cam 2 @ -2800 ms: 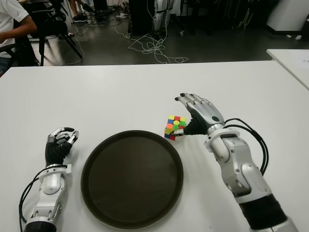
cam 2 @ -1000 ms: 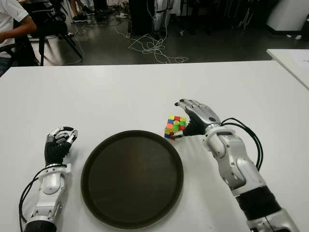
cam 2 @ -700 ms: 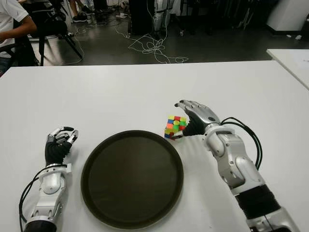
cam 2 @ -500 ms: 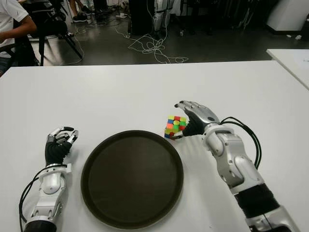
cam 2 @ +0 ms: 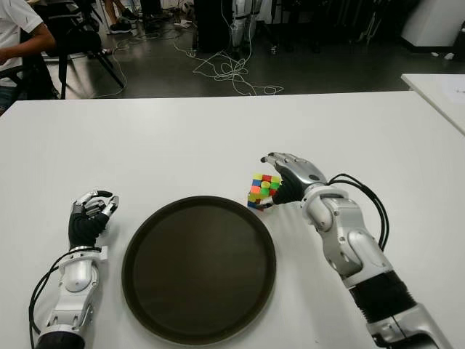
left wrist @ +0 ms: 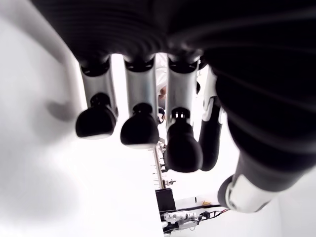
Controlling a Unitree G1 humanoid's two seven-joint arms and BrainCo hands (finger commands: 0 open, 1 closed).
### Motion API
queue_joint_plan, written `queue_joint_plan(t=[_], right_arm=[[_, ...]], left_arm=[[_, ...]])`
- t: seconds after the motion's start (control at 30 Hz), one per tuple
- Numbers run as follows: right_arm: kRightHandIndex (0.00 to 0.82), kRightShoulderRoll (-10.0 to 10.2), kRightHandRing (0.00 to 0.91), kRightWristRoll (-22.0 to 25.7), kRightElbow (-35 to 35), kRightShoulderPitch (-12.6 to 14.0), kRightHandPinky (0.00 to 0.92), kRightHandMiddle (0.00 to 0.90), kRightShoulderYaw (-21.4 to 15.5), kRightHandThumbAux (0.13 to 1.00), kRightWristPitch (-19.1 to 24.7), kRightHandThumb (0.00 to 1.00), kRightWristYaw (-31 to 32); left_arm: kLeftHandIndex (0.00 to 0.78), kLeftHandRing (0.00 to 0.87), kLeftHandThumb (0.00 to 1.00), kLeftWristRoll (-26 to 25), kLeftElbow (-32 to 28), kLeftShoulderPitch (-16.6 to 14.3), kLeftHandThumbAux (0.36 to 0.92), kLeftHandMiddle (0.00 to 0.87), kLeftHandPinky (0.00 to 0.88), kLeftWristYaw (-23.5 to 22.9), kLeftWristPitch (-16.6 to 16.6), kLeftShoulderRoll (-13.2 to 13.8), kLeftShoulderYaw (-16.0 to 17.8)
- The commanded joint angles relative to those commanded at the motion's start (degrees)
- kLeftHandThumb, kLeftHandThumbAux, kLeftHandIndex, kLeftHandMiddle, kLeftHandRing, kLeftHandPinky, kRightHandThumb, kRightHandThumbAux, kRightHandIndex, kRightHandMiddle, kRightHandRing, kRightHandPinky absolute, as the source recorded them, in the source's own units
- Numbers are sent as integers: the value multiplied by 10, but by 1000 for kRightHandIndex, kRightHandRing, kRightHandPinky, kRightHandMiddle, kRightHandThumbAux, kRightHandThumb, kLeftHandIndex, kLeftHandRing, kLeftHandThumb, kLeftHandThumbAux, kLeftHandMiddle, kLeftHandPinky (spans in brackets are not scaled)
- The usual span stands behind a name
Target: Pick up the Rubik's Cube and put it in the plate
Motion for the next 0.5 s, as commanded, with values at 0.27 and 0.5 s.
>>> queue_joint_plan(t=[0.27, 0.5], right_arm=[[0, 6, 0, 3, 43, -18, 0, 0, 6, 614, -11, 0, -12], [0, 10, 0, 7, 76, -32, 0, 0, 8, 620, -19, 0, -19]], left_arm=[[442, 829, 704, -8, -2, 1, 707, 810, 815, -5, -2, -5, 4], [443, 833, 705, -10, 3, 0, 707, 813, 818, -4, -16, -5, 4]])
